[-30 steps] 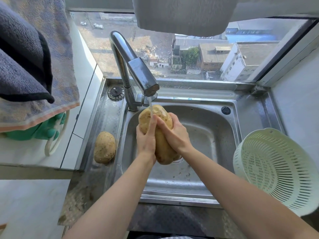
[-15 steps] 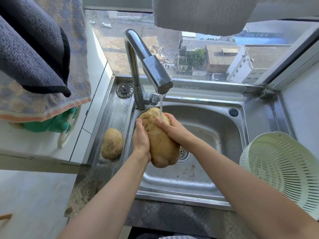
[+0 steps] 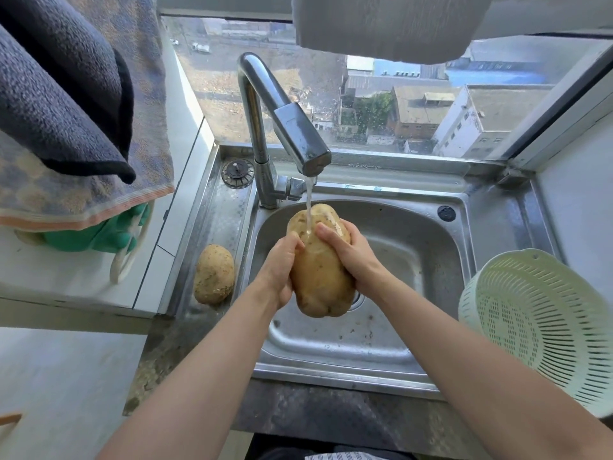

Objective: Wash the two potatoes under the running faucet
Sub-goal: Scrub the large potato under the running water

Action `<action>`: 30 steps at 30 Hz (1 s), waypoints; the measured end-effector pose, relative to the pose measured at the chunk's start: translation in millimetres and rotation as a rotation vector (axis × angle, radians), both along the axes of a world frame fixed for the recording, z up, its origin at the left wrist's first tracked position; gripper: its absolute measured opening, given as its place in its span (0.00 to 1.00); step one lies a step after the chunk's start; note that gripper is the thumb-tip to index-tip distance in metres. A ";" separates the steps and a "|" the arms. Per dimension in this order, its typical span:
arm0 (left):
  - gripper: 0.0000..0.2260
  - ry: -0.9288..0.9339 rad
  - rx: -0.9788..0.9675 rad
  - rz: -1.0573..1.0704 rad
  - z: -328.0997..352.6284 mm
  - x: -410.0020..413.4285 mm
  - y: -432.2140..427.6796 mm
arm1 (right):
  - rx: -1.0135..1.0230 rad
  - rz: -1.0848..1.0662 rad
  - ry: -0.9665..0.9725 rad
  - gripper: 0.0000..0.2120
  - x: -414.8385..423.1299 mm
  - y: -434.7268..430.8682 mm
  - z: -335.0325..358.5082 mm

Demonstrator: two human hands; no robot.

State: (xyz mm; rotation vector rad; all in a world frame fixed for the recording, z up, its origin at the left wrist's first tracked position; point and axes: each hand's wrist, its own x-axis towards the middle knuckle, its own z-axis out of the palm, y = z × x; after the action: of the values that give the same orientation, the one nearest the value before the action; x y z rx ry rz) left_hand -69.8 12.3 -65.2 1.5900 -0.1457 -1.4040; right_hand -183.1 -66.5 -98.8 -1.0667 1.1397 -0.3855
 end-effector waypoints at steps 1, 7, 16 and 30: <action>0.28 -0.005 0.007 -0.009 0.1 -0.2 -0.1 | 0.001 -0.008 0.002 0.31 -0.2 0.5 0.2; 0.18 0.010 0.014 -0.025 -4.0 2.9 -1.7 | 0.004 -0.007 0.003 0.33 0.7 -1.5 0.5; 0.19 -0.022 0.004 -0.064 -9.0 9.2 -6.1 | 0.029 -0.046 0.004 0.33 1.5 -6.4 -0.7; 0.37 0.207 0.098 -0.076 -18.3 11.9 -1.5 | 0.509 -0.070 -0.072 0.33 -6.2 -13.3 -0.1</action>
State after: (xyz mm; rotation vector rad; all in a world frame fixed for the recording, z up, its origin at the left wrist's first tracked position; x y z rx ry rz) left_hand -57.9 10.8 -83.5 1.5202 -0.0140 -1.6475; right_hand -189.3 -79.8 -98.9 -0.5641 1.1327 -0.1700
